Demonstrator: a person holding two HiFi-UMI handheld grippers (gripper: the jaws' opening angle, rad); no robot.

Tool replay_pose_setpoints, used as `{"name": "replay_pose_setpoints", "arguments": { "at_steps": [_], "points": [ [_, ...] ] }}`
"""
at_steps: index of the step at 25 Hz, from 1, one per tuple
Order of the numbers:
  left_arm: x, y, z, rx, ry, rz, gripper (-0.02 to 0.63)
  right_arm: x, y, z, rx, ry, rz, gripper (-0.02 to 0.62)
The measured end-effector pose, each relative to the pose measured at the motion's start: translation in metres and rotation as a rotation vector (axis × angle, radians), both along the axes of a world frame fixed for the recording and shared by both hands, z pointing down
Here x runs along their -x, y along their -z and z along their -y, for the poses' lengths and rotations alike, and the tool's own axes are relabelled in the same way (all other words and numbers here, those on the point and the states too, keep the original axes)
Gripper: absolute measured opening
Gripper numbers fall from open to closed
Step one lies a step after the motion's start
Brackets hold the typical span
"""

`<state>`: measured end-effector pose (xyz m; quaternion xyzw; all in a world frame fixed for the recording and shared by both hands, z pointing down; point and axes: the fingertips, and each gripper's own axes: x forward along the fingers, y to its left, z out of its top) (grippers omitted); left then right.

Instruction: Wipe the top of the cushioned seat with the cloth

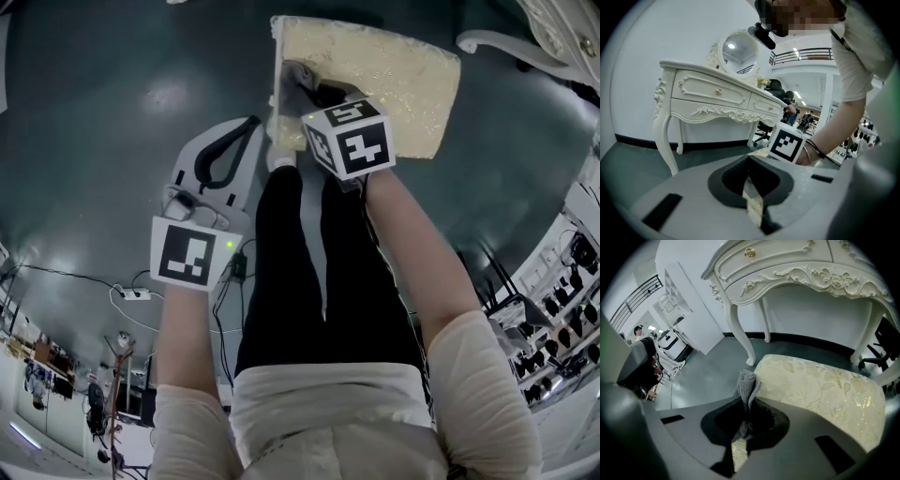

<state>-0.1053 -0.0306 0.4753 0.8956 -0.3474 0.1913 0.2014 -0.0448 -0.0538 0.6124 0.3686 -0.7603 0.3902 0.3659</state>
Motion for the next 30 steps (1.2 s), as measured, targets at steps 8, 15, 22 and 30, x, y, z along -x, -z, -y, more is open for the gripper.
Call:
{"name": "replay_pose_setpoints", "arguments": {
  "at_steps": [8, 15, 22, 30],
  "points": [
    [-0.034, -0.001, -0.003, 0.001, -0.022, -0.004, 0.002, -0.037, 0.0, -0.003, 0.008, -0.026, 0.008, 0.028],
    [-0.08, 0.004, -0.008, -0.008, -0.049, -0.009, 0.002, -0.085, 0.003, -0.013, 0.002, -0.042, 0.003, 0.028],
    [-0.106, -0.008, -0.01, 0.002, -0.085, -0.003, 0.002, -0.117, -0.01, -0.016, 0.012, -0.075, -0.032, 0.028],
    [-0.158, -0.007, -0.013, -0.006, -0.13, -0.001, 0.002, -0.183, -0.008, -0.021, 0.009, -0.125, -0.062, 0.028]
  ]
}}
